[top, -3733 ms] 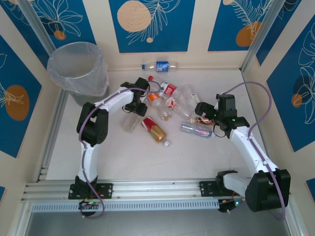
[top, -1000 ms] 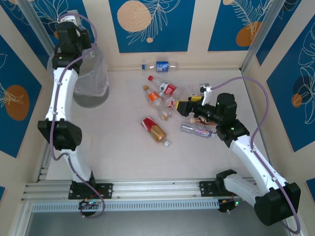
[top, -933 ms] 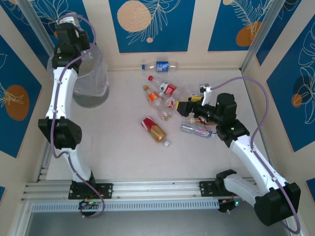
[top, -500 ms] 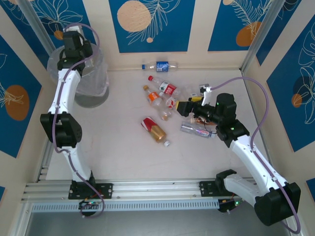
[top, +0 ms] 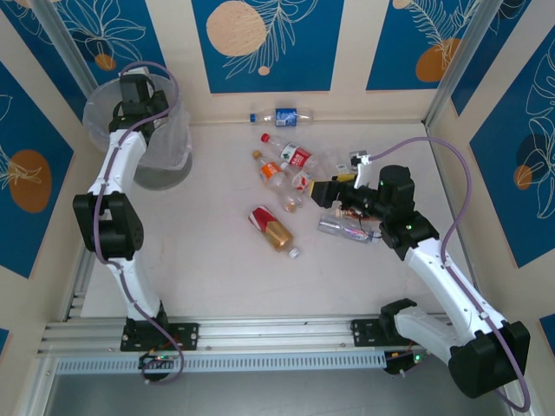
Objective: Put the plastic bottles in the bin
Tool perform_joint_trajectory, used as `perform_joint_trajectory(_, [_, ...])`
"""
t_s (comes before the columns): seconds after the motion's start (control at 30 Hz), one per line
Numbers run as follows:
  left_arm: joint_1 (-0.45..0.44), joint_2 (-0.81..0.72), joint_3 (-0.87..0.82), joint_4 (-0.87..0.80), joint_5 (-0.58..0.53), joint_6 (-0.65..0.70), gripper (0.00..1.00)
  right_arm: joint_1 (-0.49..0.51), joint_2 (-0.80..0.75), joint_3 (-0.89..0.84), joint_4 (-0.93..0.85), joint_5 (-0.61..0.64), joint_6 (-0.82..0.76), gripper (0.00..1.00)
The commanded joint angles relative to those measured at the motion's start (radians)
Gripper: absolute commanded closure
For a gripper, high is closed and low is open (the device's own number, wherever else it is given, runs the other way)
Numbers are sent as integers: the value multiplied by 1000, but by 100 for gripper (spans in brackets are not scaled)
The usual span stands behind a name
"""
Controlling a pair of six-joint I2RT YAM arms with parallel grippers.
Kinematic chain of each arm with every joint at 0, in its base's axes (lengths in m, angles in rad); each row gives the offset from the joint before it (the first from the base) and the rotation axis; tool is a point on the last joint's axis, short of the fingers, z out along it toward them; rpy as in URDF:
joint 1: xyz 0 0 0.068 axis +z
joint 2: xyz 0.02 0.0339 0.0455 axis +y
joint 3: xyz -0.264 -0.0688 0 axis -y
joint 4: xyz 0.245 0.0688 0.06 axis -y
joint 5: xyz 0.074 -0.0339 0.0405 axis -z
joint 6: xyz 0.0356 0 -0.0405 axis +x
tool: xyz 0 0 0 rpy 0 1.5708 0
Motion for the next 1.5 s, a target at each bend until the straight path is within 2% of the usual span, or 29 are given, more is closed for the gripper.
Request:
perform_joint_trajectory(0.0, [16,-14,3,39,21,-9,33,10,-11,-9,-16,13,7,1])
perform_joint_trajectory(0.27, [19,-40,27,7,21,-20,23,17,-10,-9,-28,24,-3,1])
perform_joint_trajectory(0.47, [19,-71,80,-56,5,-74,13,20,-9,-30,-15,99,7,1])
perform_joint_trajectory(0.67, [14,-126,130,-125,48,-150,2,26,22,-53,-2,69,-24,1])
perform_joint_trajectory(0.77, [-4,-172,126,-145,116,-178,1,39,64,-51,-34,70,-50,1])
perform_joint_trajectory(0.87, [-51,-219,122,-190,115,-164,1,63,112,-46,-70,67,-67,1])
perform_joint_trajectory(1.17, [-213,-413,-77,-215,174,-160,1,168,193,-96,-115,96,-141,2])
perform_joint_trajectory(1.47, [-269,-595,-340,-282,367,-191,1,283,273,-167,-132,134,-144,3])
